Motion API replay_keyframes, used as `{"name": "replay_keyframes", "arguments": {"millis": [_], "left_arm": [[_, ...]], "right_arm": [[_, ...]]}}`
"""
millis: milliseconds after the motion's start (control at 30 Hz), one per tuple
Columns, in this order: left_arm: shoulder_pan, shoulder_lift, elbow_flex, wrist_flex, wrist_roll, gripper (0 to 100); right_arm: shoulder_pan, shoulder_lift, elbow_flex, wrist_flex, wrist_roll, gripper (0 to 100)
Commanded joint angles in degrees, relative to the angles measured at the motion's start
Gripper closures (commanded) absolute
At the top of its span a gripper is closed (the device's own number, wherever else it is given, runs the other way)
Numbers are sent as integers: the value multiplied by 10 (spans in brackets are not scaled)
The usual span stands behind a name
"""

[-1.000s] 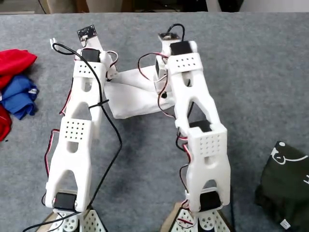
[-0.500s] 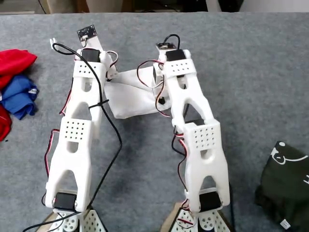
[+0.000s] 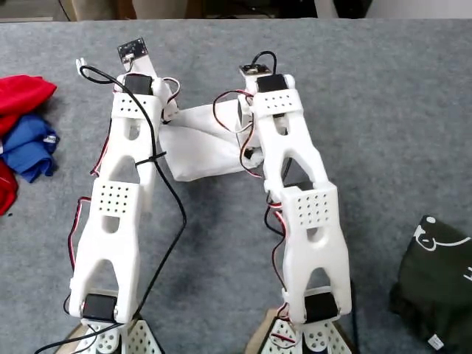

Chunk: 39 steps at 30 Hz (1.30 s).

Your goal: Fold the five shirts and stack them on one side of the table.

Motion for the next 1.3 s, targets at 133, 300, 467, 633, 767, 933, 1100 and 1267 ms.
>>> {"name": "replay_keyframes", "arguments": {"millis": [133,300,467,633,767,933,1100,1267], "left_arm": [[9,-7,-148,45,-22,982],[40,-47,-145,58,-4,982],[84,-115,-144,61,-2,982],[137,-160,-143,61,27,982],[187,-182,-144,56,90,982],[289,-205,-143,39,113,982],[400,-203,-142,-31,113,982],[496,-202,-142,-84,112,982]], "right_arm": [[0,-5,-138,84,24,994],[44,-37,-180,94,25,994],[98,-146,-94,94,39,994],[160,-293,20,94,78,994],[240,-412,102,94,120,994],[382,-549,226,94,193,994],[566,-656,329,90,294,994],[749,-702,368,83,396,994]]}}
